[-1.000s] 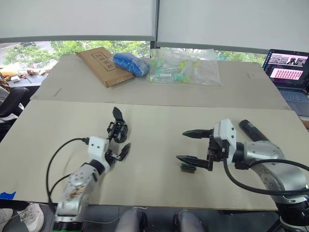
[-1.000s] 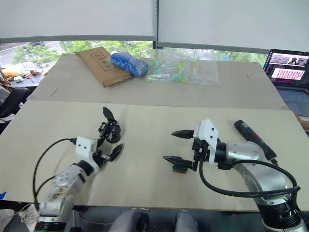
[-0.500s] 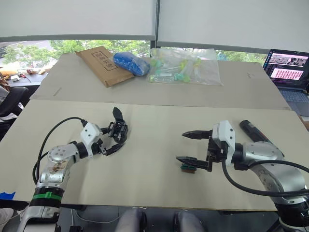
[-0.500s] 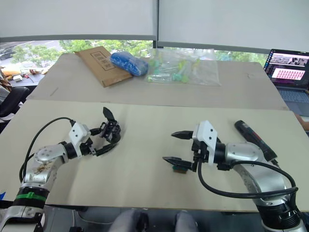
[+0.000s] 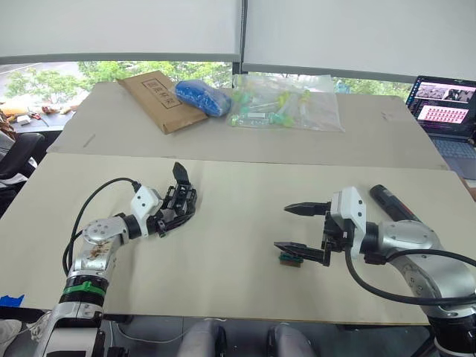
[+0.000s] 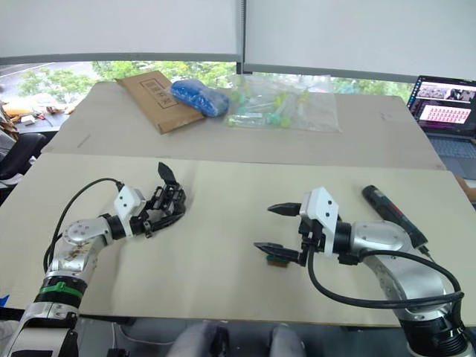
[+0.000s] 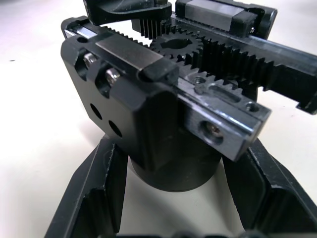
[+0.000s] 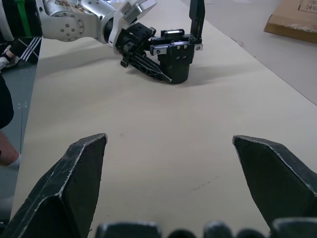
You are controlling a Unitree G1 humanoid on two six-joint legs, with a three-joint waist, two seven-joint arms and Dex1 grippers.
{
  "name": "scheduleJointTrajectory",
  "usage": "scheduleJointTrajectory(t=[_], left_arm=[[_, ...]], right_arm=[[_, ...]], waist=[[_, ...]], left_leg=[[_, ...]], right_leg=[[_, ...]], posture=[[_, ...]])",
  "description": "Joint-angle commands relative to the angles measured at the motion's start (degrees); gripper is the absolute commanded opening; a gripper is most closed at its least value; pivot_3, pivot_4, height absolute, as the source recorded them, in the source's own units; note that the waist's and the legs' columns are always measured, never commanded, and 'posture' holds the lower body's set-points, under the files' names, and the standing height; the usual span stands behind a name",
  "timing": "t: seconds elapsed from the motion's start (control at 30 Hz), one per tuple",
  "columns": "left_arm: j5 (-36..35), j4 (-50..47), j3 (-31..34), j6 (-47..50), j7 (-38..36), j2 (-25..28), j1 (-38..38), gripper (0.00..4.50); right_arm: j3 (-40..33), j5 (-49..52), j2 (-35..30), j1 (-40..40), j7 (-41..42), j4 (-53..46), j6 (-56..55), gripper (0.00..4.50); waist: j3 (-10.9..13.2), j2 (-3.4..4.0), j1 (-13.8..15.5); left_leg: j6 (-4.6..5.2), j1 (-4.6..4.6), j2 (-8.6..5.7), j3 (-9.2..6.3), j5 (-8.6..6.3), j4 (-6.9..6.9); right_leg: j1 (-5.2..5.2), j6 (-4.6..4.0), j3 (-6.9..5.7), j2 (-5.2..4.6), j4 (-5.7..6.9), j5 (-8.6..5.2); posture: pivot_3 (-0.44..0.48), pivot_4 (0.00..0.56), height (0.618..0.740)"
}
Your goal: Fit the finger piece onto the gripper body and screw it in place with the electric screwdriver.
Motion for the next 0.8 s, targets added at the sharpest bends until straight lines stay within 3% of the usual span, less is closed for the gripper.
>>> scheduleJointTrajectory(t=[0.03,0.2,0.37,0.57,0.8], left_arm=[[-2.5,-10.0,-0.9,3.6,1.8,-2.5,1.3,2.28],[-2.4,-26.3,-2.2,20.9,16.8,-10.2,1.2,2.28],[1.2,-34.5,-7.8,27.4,22.9,-14.4,-0.8,2.28],[7.7,-29.8,-14.7,27.6,30.2,-21.1,-3.4,2.28],[11.8,-21.1,-19.2,23.5,33.5,-26.9,-3.9,2.28]], right_arm=[[-3.3,0.8,-1.4,1.3,0.3,-2.5,-1.5,4.50],[-7.6,1.6,-2.3,6.4,-1.2,-5.0,-0.4,4.50],[-10.6,2.6,-2.4,9.1,-2.9,-6.6,1.0,4.50],[-11.2,2.2,-2.1,10.2,-4.6,-6.6,0.6,4.50],[-11.9,1.6,-2.1,11.7,-6.6,-6.5,-0.2,4.50]], waist=[[0.0,0.00,0.1],[0.0,-0.04,0.8],[0.0,-0.05,0.5],[0.0,-0.05,0.7],[0.0,-0.05,1.0]], left_leg=[[0.00,-0.02,0.00,-0.01,0.00,0.01],[0.02,-0.27,-0.02,-0.21,0.00,0.18],[0.02,-0.29,0.02,-0.25,0.00,0.32],[0.03,-0.29,-0.01,-0.23,0.00,0.32],[0.04,-0.30,0.00,-0.22,-0.01,0.32]], right_leg=[[0.00,0.02,-0.01,0.00,-0.01,0.01],[-0.02,0.09,-0.07,0.00,-0.03,0.05],[-0.03,0.09,-0.03,0.05,0.00,0.05],[-0.01,0.09,-0.02,0.06,-0.02,0.05],[-0.03,0.09,-0.02,0.07,-0.06,0.05]], posture=[[0.000,0.150,0.740],[0.000,0.150,0.740],[0.000,0.150,0.740],[0.000,0.150,0.740],[0.000,0.150,0.740]])
